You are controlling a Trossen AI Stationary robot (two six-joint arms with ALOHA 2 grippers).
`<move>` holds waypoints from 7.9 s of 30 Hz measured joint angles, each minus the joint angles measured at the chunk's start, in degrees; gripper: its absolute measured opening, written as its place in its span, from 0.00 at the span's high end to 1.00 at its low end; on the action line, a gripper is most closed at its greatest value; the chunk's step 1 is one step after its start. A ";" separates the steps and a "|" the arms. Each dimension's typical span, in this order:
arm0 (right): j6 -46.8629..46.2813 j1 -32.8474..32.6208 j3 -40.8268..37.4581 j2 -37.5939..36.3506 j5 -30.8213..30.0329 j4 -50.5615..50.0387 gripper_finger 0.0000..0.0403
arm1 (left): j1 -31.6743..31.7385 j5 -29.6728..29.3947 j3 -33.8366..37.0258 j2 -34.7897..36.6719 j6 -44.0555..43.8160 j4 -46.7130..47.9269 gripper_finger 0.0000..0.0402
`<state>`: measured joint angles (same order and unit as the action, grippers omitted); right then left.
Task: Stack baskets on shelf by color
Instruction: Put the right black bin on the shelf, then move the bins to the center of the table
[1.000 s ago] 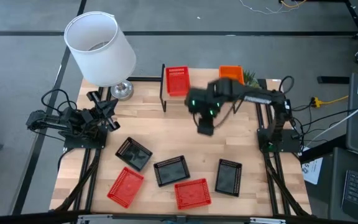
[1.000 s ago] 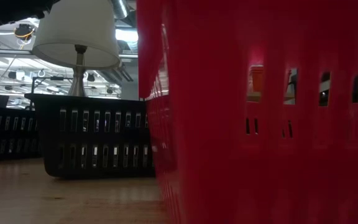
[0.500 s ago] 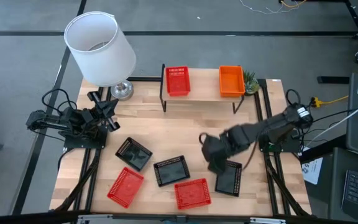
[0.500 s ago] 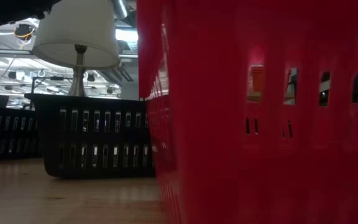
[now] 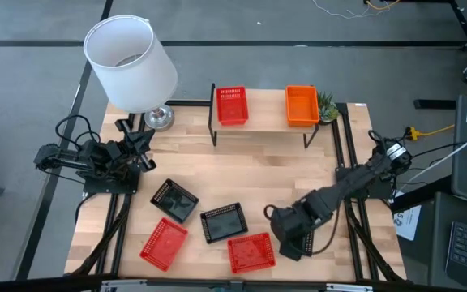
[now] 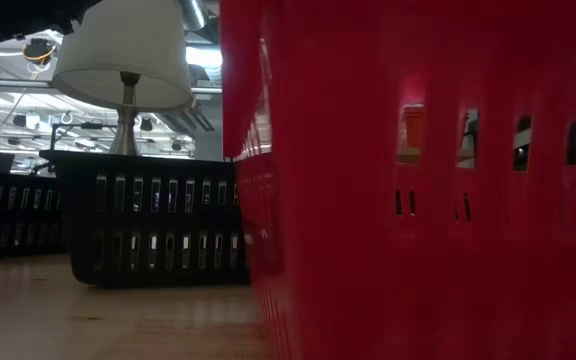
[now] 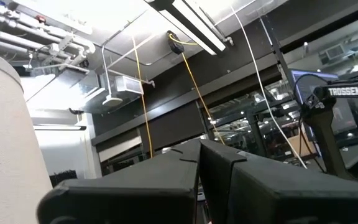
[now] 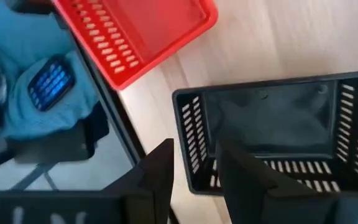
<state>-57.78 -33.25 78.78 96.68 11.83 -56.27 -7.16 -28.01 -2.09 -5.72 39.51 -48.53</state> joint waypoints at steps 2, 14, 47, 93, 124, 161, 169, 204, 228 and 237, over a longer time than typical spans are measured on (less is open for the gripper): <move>-3.27 -2.21 -0.33 0.00 -3.91 0.13 0.71 | 0.02 -0.02 0.00 0.00 -0.21 0.02 1.00; -9.66 -12.39 -0.31 2.86 -15.23 5.75 0.71 | 0.00 -0.03 0.00 0.00 -3.42 0.46 1.00; -8.95 -12.88 0.80 14.86 -12.10 3.43 0.90 | 0.00 -0.04 0.00 0.00 -6.17 3.65 1.00; 77.22 47.72 43.34 4.74 -37.13 -18.88 1.00 | 0.01 -0.04 -0.09 -0.02 -7.65 8.96 1.00; 76.55 52.04 19.65 5.92 -24.19 -9.73 0.99 | 0.01 -0.04 -0.07 0.00 -7.43 8.61 1.00; 74.15 49.91 33.52 5.53 -25.65 -18.31 0.73 | 0.00 -0.07 0.00 0.00 -7.43 8.66 1.00; 70.15 46.87 38.14 5.51 4.98 -21.43 0.73 | 0.01 -0.09 -0.01 -0.01 -7.43 8.66 1.00; 41.43 20.10 12.35 4.11 2.57 -26.51 0.73 | -6.60 30.49 -38.89 -49.14 -63.66 96.07 1.00; 2.36 -4.40 10.97 -0.85 -13.13 -16.55 0.73 | -5.40 13.52 -65.46 -79.97 -47.67 77.61 1.00; -0.78 -10.90 10.97 -0.85 -20.83 -13.97 0.73 | -14.98 22.73 -71.52 -79.58 -74.77 121.49 1.00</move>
<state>-58.57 -44.15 89.76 95.83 -9.00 -70.24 -22.14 -5.27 -73.61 -85.30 -35.27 72.96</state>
